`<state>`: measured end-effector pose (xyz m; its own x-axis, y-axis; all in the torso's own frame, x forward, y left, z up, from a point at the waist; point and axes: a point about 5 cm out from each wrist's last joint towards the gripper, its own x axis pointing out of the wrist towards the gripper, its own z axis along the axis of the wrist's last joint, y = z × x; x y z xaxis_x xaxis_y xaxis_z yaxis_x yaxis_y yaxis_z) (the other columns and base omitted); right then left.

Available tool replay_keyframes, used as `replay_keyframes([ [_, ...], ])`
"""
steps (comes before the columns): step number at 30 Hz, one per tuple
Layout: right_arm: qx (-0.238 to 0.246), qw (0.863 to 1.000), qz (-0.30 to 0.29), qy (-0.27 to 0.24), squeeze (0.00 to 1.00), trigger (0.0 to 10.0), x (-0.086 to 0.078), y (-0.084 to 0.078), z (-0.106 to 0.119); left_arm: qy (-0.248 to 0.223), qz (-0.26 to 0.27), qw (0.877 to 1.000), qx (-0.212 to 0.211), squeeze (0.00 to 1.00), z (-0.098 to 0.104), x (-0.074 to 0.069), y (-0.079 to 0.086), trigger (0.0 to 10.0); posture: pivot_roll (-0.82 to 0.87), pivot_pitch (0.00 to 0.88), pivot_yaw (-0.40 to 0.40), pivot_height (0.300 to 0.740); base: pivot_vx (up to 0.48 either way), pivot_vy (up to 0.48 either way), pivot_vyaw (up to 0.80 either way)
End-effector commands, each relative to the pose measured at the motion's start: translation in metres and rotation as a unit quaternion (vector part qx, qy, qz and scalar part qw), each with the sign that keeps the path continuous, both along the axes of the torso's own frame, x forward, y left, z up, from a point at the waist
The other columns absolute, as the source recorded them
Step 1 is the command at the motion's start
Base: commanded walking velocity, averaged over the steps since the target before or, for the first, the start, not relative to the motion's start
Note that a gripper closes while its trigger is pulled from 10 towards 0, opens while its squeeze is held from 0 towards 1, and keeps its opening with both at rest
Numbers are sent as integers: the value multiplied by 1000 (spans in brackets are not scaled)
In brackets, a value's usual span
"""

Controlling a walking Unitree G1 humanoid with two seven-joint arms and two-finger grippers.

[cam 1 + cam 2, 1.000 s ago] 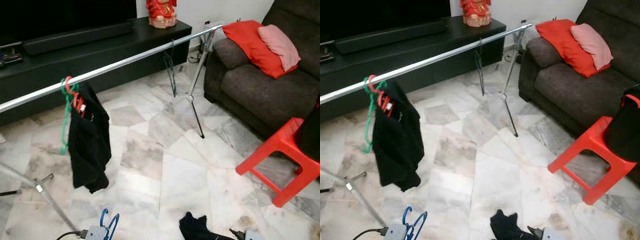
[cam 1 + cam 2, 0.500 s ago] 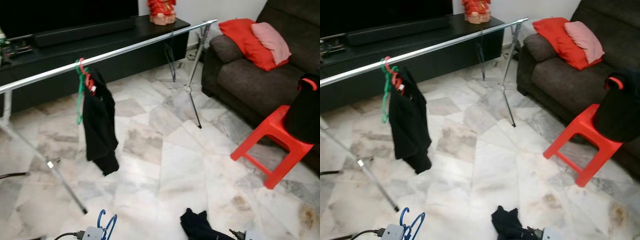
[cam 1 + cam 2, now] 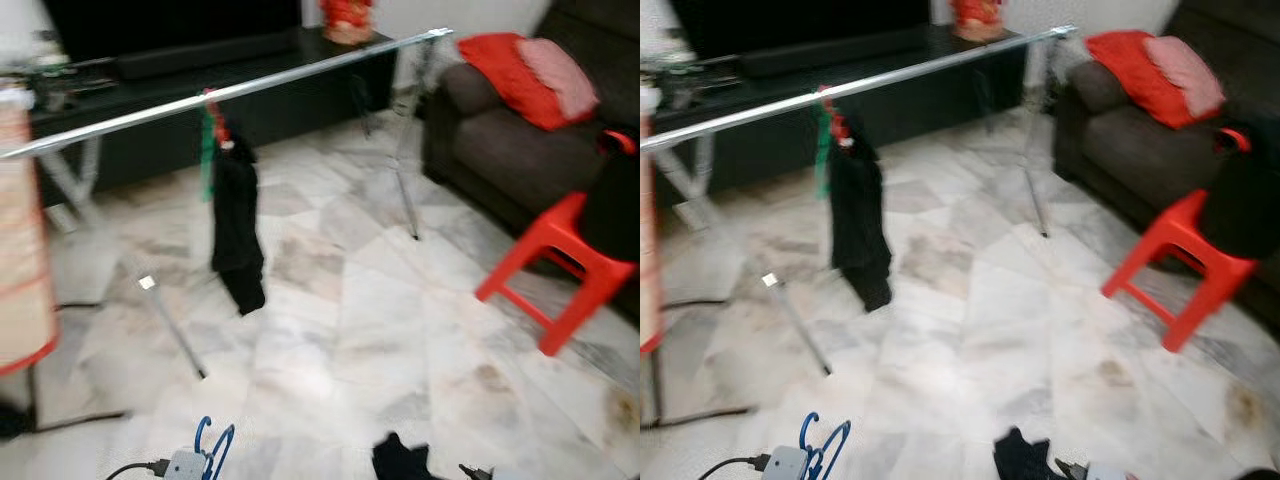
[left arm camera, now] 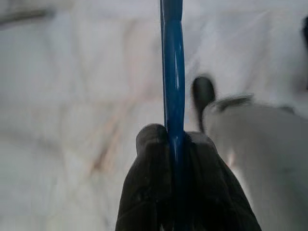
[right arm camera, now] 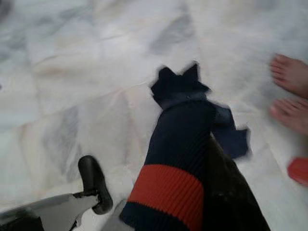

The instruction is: Hang hanger

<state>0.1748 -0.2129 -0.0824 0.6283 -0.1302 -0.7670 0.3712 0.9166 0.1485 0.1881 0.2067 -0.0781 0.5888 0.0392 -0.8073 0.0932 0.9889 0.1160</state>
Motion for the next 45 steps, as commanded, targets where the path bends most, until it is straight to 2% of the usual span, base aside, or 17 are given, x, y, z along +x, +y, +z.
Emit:
replay_keyframes([
  [1, -2, 1000, -3, 2, 0, 10000, -4, -1, -2, 23, 6, 1000, 0, 0, -6, -12, 2, 10000, -35, 148, 1, 740, 0, 0, 788],
  [23, -2, 1000, 6, -8, 0, 10000, -2, -1, 0, 18, 8, 1000, 0, 0, -5, -11, 2, 10000, -30, 162, -5, 740, 0, 0, 782],
  [28, -3, 1000, 1, -19, 0, 10000, -1, -2, 1, 8, 6, 1000, 4, 0, -3, -9, 5, 10000, -27, 162, -6, 740, 0, 0, 781],
  [31, 1, 999, -7, -31, 0, 10000, 0, -2, 2, -11, -4, 1000, 5, 0, 2, -2, 8, 10000, -27, 163, -5, 740, 0, 0, 0],
  [33, 3, 999, -3, -53, 0, 10000, 3, -2, 5, -45, -22, 999, -9, 0, 11, 15, 7, 10000, -29, 164, -4, 740, 0, 0, 0],
  [36, 4, 997, 29, -73, 0, 10000, 7, -1, 8, -79, -83, 993, -21, 0, 24, 34, 1, 10000, -24, 166, -8, 740, 0, 0, 0],
  [37, 3, 996, 43, -79, 0, 10000, 9, 0, 9, -92, -126, 988, -15, 0, 29, 42, -3, 10000, -23, 168, -9, 740, 0, 0, 0],
  [39, 4, 995, 55, -83, 0, 10000, 9, 1, 10, -103, -167, 981, -10, 0, 35, 48, -6, 10000, -22, 169, -10, 740, 0, 0, 0],
  [40, -6, 993, 78, -87, 0, 10000, 11, 1, 11, -118, -235, 965, 1, 0, 44, 58, -12, 10000, -19, 168, -11, 740, 0, 0, 0],
  [41, -14, 987, 97, -131, 0, 10000, 41, 0, 29, -124, -269, 955, 4, 0, 48, 63, -15, 10000, -17, 169, -11, 740, 0, 0, 0],
  [42, -27, 977, 115, -180, 0, 10000, 78, 0, 55, -127, -295, 947, 3, 0, 52, 66, -19, 10000, -17, 169, -11, 740, 0, 0, 0],
  [43, -45, 960, 135, -241, 0, 10000, 119, 0, 91, -127, -330, 936, -6, 0, 56, 69, -24, 10000, -17, 169, -11, 740, 0, 0, 0],
  [45, -62, 949, 161, -263, 0, 10000, 130, 0, 104, -110, -373, 921, -18, 0, 57, 69, -29, 10000, -17, 170, -10, 740, 0, 0, 0],
])
